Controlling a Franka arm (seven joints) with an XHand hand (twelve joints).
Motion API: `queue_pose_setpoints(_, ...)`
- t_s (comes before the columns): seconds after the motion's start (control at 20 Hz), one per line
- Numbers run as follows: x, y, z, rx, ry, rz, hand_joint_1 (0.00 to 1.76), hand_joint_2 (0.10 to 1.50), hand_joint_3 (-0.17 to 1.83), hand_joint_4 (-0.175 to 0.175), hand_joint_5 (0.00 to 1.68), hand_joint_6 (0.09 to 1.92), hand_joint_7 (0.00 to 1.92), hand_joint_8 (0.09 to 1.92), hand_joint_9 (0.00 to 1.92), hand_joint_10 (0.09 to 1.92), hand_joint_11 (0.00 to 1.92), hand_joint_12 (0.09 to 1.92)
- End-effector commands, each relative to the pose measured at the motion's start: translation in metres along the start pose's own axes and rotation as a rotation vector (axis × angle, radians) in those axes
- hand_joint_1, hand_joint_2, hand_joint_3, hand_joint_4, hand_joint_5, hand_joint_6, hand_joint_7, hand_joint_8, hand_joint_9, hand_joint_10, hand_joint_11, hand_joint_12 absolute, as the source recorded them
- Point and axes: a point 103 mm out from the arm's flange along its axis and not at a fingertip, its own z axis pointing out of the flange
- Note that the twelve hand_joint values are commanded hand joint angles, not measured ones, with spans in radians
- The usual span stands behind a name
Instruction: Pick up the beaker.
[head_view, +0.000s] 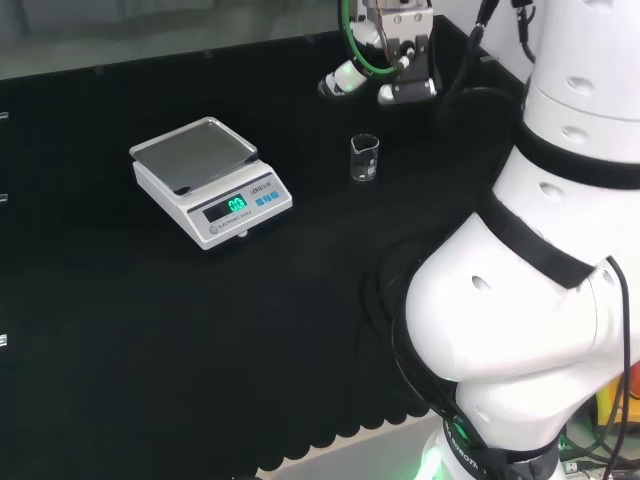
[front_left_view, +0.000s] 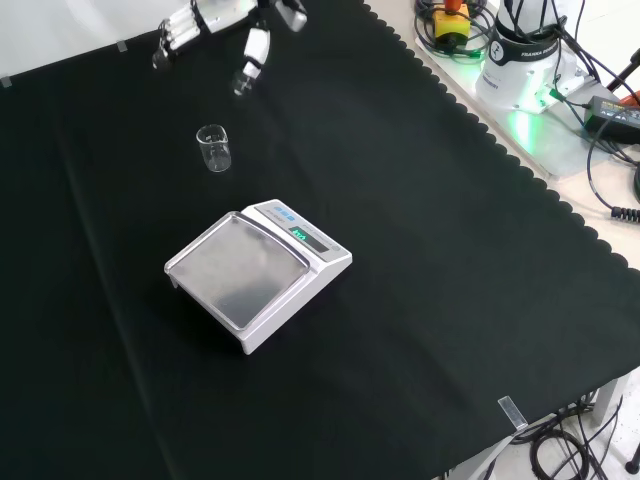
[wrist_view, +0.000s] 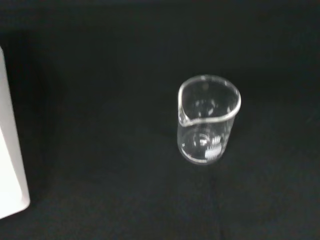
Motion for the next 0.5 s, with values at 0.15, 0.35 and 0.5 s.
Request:
queue_pose_setpoints(0.15, -0.013, 0.03, 0.057, 0.076, 0.088, 0.059, 0.51, 0.79, 0.3, -0.06, 0.26, 0.09, 0.0, 0.62, 0.0, 0.86, 0.11, 1.52)
queue_pose_setpoints(0.35, -0.002, 0.036, 0.075, 0.111, 0.085, 0.044, 0.51, 0.79, 0.3, -0.06, 0.25, 0.09, 0.0, 0.62, 0.0, 0.86, 0.11, 1.52)
queue_pose_setpoints(0.5, 0.004, 0.04, 0.084, 0.131, 0.071, 0.027, 0.51, 0.79, 0.3, -0.061, 0.25, 0.09, 0.0, 0.62, 0.0, 0.86, 0.11, 1.52)
